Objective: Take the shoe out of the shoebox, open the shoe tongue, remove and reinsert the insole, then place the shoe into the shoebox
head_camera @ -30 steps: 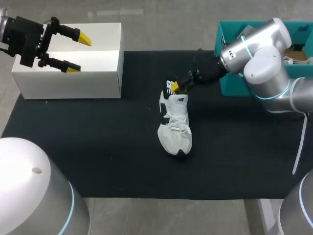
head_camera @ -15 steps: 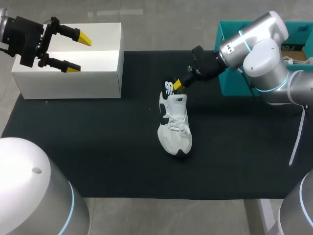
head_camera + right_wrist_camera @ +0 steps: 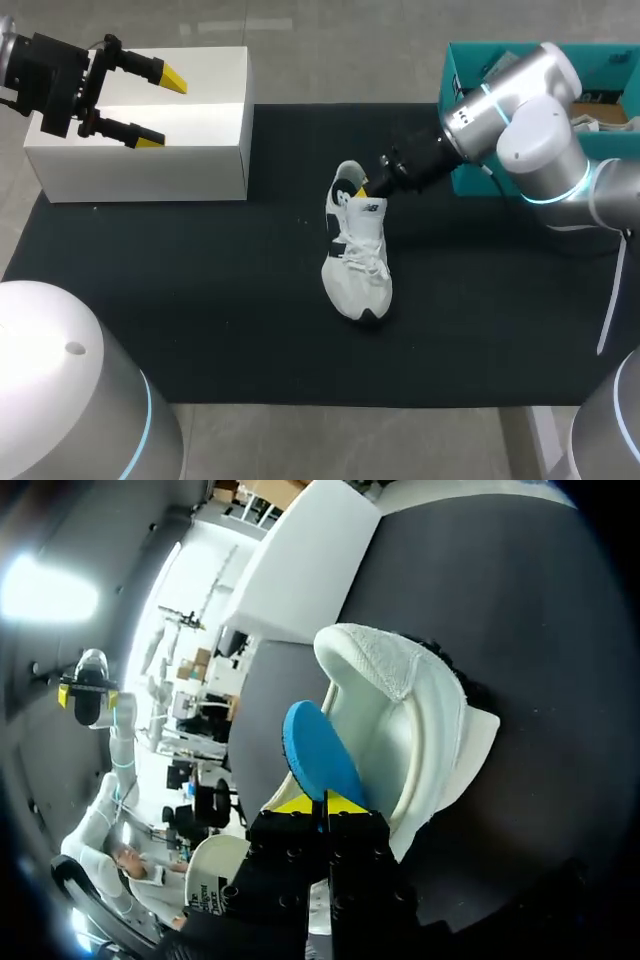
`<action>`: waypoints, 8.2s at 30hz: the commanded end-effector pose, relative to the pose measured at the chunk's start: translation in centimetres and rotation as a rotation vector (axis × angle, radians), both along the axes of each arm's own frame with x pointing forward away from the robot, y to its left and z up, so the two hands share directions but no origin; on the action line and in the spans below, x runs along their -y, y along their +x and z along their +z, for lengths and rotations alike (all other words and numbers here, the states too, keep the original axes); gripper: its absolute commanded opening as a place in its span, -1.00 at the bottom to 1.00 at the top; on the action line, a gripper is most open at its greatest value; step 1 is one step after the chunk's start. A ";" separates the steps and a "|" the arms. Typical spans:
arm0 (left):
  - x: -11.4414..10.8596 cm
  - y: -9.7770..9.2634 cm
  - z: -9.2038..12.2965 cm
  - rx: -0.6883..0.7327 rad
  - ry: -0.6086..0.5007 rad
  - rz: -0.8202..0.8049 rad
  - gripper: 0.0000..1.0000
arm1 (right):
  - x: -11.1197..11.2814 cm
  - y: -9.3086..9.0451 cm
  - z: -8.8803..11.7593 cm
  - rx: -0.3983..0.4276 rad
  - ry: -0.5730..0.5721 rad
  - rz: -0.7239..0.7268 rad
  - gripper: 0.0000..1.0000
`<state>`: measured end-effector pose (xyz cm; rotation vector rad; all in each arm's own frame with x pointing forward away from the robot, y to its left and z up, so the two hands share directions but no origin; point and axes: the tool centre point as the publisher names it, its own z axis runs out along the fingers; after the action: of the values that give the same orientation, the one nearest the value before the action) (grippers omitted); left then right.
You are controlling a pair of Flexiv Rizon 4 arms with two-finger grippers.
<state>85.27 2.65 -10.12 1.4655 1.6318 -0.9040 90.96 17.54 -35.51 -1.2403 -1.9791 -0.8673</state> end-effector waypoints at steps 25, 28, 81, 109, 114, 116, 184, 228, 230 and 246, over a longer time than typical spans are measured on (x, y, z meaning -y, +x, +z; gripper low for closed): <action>0.0 0.1 0.0 -0.001 0.004 -0.002 1.00 | 0.2 0.4 4.4 0.081 -0.049 -0.036 1.00; 0.0 0.1 0.0 -0.001 0.004 -0.002 1.00 | -0.1 0.7 4.1 0.080 -0.043 -0.029 1.00; 0.0 0.1 0.0 -0.001 0.004 -0.002 1.00 | -0.4 2.1 10.2 0.008 -0.273 -0.071 1.00; 0.0 0.1 0.0 -0.001 0.004 -0.002 1.00 | -0.3 2.4 8.5 -0.226 -1.099 -0.318 -1.00; 0.0 0.1 0.0 -0.001 0.004 -0.002 1.00 | -0.3 2.4 8.5 -0.226 -1.099 -0.318 -1.00; 0.0 0.1 0.0 -0.001 0.004 -0.002 1.00 | -0.3 2.4 8.5 -0.226 -1.099 -0.318 -1.00; 0.0 0.1 0.0 -0.001 0.004 -0.002 1.00 | 0.0 4.8 -5.1 -0.009 -0.797 -0.351 -1.00; 0.0 0.1 0.0 -0.001 0.004 -0.002 1.00 | -0.4 2.8 -2.5 -0.070 -0.898 -0.357 -1.00; 0.0 0.1 0.0 -0.001 0.004 -0.002 1.00 | -0.3 2.3 -2.7 -0.088 -0.907 -0.359 -1.00; 0.0 0.1 0.0 -0.001 0.004 -0.002 1.00 | 0.5 1.6 -4.8 -0.182 -0.904 -0.354 -1.00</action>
<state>85.27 2.66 -10.12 1.4655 1.6318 -0.9040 92.53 16.94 -40.74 -2.1021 -2.0638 0.0637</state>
